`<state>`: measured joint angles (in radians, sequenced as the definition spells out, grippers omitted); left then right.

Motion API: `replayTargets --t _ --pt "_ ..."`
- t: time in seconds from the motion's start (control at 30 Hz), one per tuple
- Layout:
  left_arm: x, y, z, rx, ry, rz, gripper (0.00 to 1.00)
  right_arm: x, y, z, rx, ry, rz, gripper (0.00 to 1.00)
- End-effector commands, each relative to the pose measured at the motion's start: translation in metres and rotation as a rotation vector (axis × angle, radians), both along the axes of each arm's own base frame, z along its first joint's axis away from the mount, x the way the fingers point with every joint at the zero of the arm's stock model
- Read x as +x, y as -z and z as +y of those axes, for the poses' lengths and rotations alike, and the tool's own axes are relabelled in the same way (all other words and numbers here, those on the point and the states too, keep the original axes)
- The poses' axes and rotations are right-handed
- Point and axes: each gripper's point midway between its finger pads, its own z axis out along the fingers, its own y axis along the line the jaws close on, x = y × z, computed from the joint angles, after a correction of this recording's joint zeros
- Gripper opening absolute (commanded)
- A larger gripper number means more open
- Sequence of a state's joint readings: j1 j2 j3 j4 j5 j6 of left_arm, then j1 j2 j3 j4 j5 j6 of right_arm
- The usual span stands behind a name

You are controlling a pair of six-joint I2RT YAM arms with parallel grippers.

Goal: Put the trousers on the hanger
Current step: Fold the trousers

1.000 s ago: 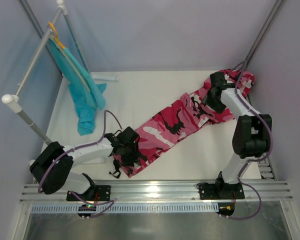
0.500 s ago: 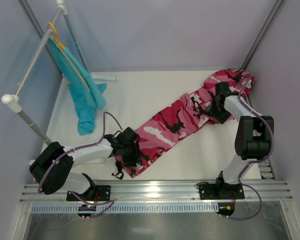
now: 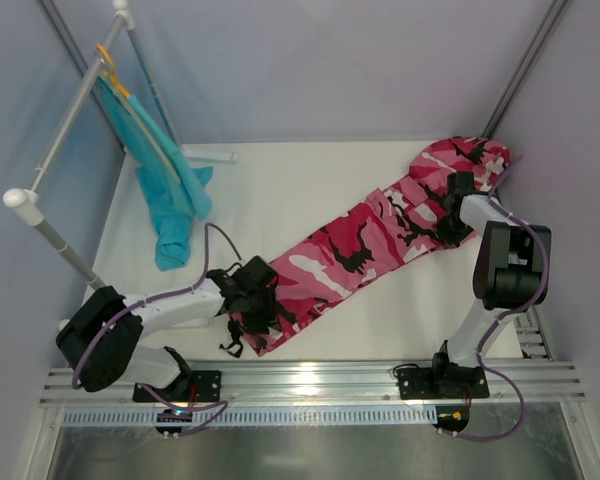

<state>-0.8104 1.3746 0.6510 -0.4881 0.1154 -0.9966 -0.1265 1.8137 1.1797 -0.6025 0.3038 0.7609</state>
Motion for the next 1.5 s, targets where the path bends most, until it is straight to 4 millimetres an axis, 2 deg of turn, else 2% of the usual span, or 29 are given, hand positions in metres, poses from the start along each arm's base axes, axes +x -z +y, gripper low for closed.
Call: replayTargets --t 0.0,0.17,0.2,0.23,0.43,0.53,0.63,0.7,0.8,0.83,0.87,0.93,0.97,1.03,1.07,1.1,1.13,1.17,1.23,1.3,1.47 --pt "-0.016 0.020 0.044 0.197 -0.018 0.041 0.38 0.009 -0.008 -0.028 -0.095 0.033 -0.037 0.04" --pt "-0.015 0.019 0.056 0.250 -0.025 0.023 0.38 0.016 0.002 -0.042 -0.082 0.044 -0.001 0.03" --pt "-0.015 0.018 0.057 0.252 -0.026 0.019 0.38 0.014 0.013 -0.048 -0.061 0.055 0.024 0.04" --pt "-0.017 0.019 0.060 0.261 -0.026 0.023 0.38 0.014 0.014 -0.049 -0.047 0.055 0.033 0.04" --pt "-0.020 0.017 0.066 0.275 -0.028 0.021 0.38 0.018 0.011 -0.066 -0.016 0.080 0.017 0.04" --pt "-0.022 0.015 0.058 0.233 -0.009 0.029 0.38 0.020 0.011 -0.066 -0.005 0.073 0.013 0.04" --pt "-0.024 0.007 0.039 0.133 0.035 0.045 0.39 0.026 0.010 -0.062 0.019 0.037 -0.004 0.04" --pt "-0.020 -0.002 0.034 0.113 0.039 0.023 0.40 0.030 -0.001 -0.054 0.048 0.002 -0.041 0.05" --pt "-0.009 -0.021 0.023 0.072 0.037 -0.027 0.42 0.025 -0.025 -0.039 0.071 -0.051 -0.079 0.20" --pt "-0.006 -0.025 0.021 0.064 0.038 -0.037 0.43 0.022 -0.032 -0.037 0.076 -0.039 -0.086 0.31" --pt "-0.004 -0.029 0.017 0.052 0.039 -0.042 0.45 0.016 -0.035 -0.033 0.089 -0.037 -0.084 0.38" --pt "0.001 -0.038 0.007 0.016 0.047 -0.066 0.45 0.009 -0.048 -0.017 0.152 -0.058 -0.112 0.47" --pt "0.001 -0.040 0.004 0.003 0.049 -0.066 0.46 0.001 -0.044 -0.009 0.184 -0.067 -0.105 0.52" --pt "0.002 -0.042 -0.005 -0.025 0.057 -0.076 0.46 0.002 -0.057 0.015 0.223 -0.137 -0.161 0.55" --pt "0.001 -0.041 -0.009 -0.040 0.061 -0.073 0.46 -0.004 -0.053 0.023 0.218 -0.187 -0.155 0.59" --pt "-0.002 -0.040 -0.013 -0.053 0.072 -0.070 0.46 0.002 -0.056 0.040 0.205 -0.254 -0.183 0.61" --pt "-0.001 -0.037 -0.018 -0.070 0.065 -0.068 0.46 0.002 -0.063 0.048 0.194 -0.292 -0.208 0.63" --pt "-0.004 -0.031 -0.017 -0.067 0.068 -0.054 0.46 -0.004 -0.059 0.058 0.201 -0.332 -0.201 0.64" --pt "-0.009 -0.019 -0.016 -0.048 0.063 -0.024 0.45 -0.008 -0.063 0.076 0.191 -0.379 -0.218 0.64" --pt "-0.015 -0.008 -0.009 -0.018 0.066 -0.003 0.45 -0.025 -0.052 0.083 0.203 -0.355 -0.175 0.64" --pt "-0.024 0.008 0.003 0.004 0.049 0.010 0.45 -0.058 -0.035 0.073 0.150 -0.238 -0.127 0.64"
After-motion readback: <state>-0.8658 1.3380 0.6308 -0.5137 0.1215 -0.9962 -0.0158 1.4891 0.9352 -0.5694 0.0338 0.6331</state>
